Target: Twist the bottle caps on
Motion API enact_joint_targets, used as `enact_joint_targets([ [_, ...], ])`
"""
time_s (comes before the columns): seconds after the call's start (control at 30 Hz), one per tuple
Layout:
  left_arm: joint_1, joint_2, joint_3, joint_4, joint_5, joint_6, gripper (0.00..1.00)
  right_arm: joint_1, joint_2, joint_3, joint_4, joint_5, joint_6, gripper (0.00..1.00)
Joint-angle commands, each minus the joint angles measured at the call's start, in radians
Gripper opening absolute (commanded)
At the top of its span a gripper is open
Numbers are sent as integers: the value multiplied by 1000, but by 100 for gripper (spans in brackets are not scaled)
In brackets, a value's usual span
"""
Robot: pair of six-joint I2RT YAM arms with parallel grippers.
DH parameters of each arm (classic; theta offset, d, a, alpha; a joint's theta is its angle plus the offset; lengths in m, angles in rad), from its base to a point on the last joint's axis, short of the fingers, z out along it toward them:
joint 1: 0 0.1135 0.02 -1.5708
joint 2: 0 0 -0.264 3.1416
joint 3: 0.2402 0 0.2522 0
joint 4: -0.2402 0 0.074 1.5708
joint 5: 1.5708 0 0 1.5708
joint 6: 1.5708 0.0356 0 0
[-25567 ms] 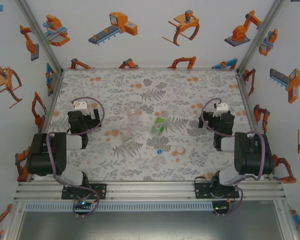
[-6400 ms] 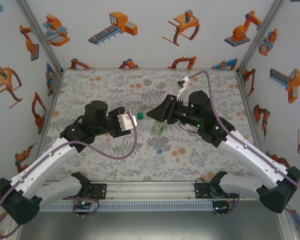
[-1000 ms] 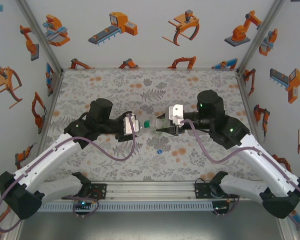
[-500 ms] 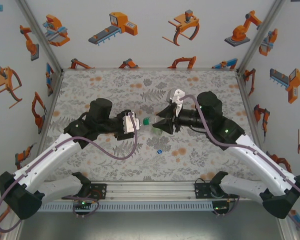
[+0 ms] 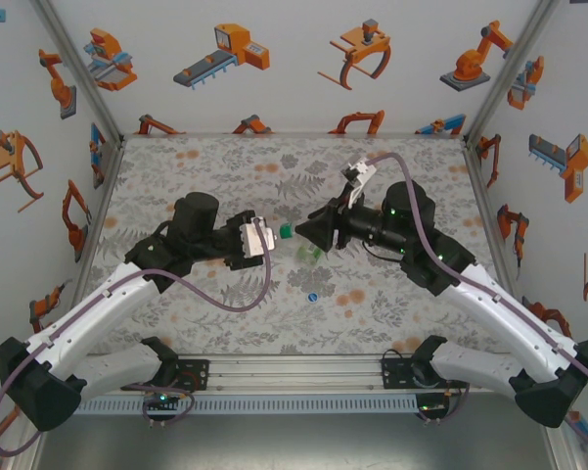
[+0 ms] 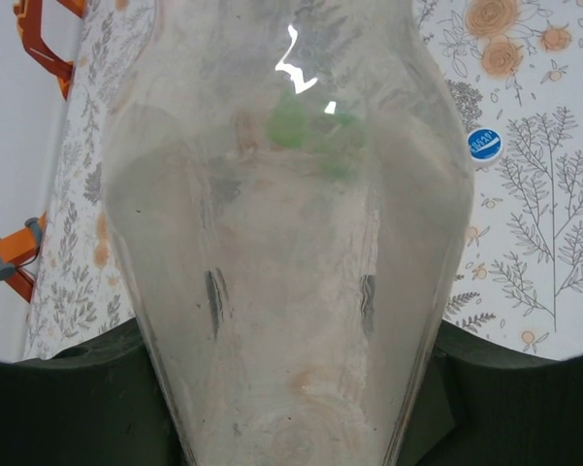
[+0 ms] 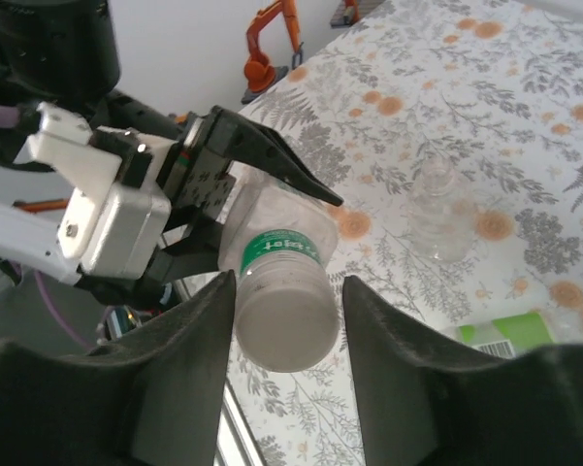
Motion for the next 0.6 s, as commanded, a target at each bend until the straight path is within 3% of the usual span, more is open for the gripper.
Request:
enact_joint_targets([
  [0.0,-2,-23,3,48,-6,-19,0,-4,9,21,-23,104,157,56],
  [0.1,-3,-19,2,54,-20,-28,0,-3,24,27,-44,129,256,62],
  [0.33,-3,-10,9,63,-67,-42,0,-4,80,65,-96,126,421,63],
  [0.57,-3,9,22,51,-107,-50,0,-3,148,64,-19,91,527,67],
])
